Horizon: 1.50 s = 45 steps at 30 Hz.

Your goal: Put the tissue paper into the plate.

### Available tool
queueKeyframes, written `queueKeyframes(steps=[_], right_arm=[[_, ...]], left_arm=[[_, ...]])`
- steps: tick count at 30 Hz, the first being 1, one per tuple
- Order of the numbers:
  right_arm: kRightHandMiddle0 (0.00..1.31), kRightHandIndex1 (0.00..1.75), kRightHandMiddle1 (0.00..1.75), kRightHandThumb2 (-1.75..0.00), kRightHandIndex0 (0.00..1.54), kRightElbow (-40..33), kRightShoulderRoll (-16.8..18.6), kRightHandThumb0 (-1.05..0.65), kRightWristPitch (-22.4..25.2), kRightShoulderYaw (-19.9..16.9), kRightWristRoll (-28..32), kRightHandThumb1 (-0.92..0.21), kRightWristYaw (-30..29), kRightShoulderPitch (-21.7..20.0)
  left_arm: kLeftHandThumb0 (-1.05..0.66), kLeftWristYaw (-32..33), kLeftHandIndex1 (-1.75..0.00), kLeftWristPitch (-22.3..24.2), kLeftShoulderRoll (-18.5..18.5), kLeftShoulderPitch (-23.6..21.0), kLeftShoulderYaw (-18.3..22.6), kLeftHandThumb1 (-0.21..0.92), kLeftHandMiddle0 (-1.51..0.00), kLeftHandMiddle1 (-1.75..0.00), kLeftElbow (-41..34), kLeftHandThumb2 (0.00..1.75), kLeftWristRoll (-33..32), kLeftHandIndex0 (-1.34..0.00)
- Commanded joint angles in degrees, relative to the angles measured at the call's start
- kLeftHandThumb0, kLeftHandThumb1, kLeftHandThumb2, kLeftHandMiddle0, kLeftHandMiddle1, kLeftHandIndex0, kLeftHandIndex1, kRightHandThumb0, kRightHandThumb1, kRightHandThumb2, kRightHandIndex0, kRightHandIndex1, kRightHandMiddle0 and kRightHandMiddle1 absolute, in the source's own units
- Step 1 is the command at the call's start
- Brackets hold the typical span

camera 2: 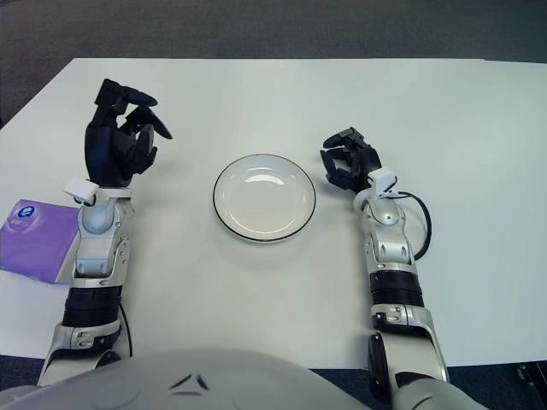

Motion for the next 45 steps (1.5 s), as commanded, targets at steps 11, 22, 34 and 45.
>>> queueKeyframes(steps=[11,22,34,45], right_arm=[[0.32,1.43,1.54,-0.69,0.58,6.6,1.4,-0.01,2.5,0.6,-0.5,-0.68,0.6,4.9],[0.33,1.44,1.53,-0.69,0.58,6.8,1.4,-0.01,2.4,0.8,-0.5,-0.68,0.7,4.8],[0.33,1.44,1.53,-0.68,0.58,6.9,1.2,-0.01,2.6,0.7,-0.5,-0.69,0.9,4.6],[0.33,1.44,1.52,-0.68,0.58,7.1,1.1,-0.01,2.7,0.8,-0.6,-0.69,1.1,4.3]], left_arm=[[-0.35,7.2,-1.60,1.0,-1.7,1.7,3.6,0.92,-0.76,-1.75,-3.4,0.38,2.7,-0.35],[-0.35,6.9,-1.60,1.3,-2.1,3.0,3.9,0.92,-0.75,-1.74,-7.1,0.38,-0.3,-0.35],[-0.36,6.9,-1.61,4.2,-2.5,4.5,4.4,0.87,-0.72,-1.74,-12.0,0.46,-2.0,-0.36],[-0.36,4.3,-1.67,10.4,-0.4,-2.5,3.7,0.81,-0.80,-1.75,-10.5,0.61,-6.3,-0.33]])
